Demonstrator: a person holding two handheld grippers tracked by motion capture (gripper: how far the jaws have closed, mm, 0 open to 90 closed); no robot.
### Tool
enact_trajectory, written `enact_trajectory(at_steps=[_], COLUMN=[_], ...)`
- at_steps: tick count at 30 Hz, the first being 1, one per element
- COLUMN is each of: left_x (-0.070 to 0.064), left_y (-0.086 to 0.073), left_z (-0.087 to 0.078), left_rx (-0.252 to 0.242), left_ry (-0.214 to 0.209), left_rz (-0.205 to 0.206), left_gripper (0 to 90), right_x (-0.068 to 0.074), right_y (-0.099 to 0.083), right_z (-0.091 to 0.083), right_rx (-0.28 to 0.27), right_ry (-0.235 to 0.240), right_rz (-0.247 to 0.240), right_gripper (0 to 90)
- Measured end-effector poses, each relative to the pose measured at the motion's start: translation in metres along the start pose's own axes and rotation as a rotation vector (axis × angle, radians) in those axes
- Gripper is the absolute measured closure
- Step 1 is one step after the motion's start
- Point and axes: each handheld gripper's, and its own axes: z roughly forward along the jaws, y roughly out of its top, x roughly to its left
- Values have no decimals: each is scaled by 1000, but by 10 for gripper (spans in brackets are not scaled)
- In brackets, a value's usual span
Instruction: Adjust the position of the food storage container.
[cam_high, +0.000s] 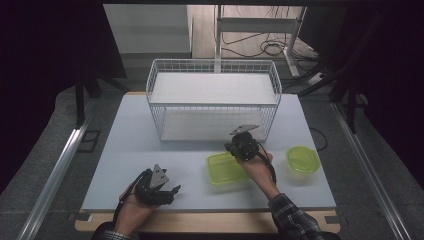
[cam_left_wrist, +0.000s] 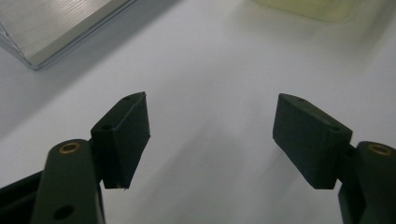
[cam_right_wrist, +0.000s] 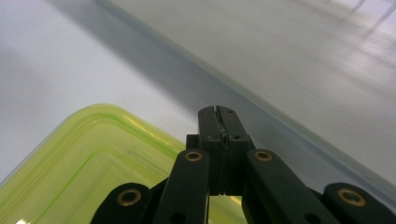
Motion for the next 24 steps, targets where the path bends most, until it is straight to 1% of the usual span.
enact_trajectory(at_steps=[1, 2, 4, 5, 7, 8, 9, 10, 11, 12, 13, 14, 15, 16, 17, 18, 24], left_x=[0, 0, 0, 0, 1, 1, 1, 1, 1, 2, 2, 3, 5, 6, 6, 8, 11], left_y=[0, 0, 0, 0, 0, 0, 0, 0, 0, 0, 0, 0, -1, -2, -2, -3, -5], left_z=[0, -1, 0, 0, 0, 1, 1, 0, 0, 0, 0, -1, -1, -1, -1, -2, -7], left_rx=[0, -5, -6, -6, -2, -4, -4, -1, -1, -17, -17, -22, -32, -30, -30, -35, -56], left_ry=[0, 1, -1, -1, -6, -4, -4, 6, 6, -2, -2, -4, -10, -14, -14, -20, -20], left_rz=[0, -2, -12, -12, -18, -23, -23, -25, -25, -45, -45, -59, -84, -93, -93, -110, -134], left_gripper=[271, 271, 270, 270, 267, 264, 258, 246, 227, 214, 200, 200, 175, 165, 152, 140, 121], right_x=[0, -6, -15, -19, -26, -28, -28, -30, -31, -31, -31, -31, -30, -28, -26, -24, -10], right_y=[0, -4, -11, -17, -31, -39, -39, -53, -59, -63, -63, -66, -68, -69, -69, -68, -62], right_z=[0, -15, -32, -40, -52, -55, -55, -59, -59, -60, -60, -60, -60, -60, -59, -58, -49], right_rx=[0, -36, -51, -52, -47, -38, -38, -17, -11, -2, -2, 6, 7, 6, 6, 6, -2], right_ry=[0, -15, -61, -82, -99, -112, -112, -133, -134, -129, -129, -123, -104, -99, -102, -99, -65], right_rz=[0, 19, 25, 36, 58, 63, 63, 60, 69, 76, 76, 79, 85, 87, 81, 77, 46], right_gripper=[889, 889, 888, 888, 888, 888, 888, 889, 889, 888, 888, 888, 889, 888, 888, 888, 889])
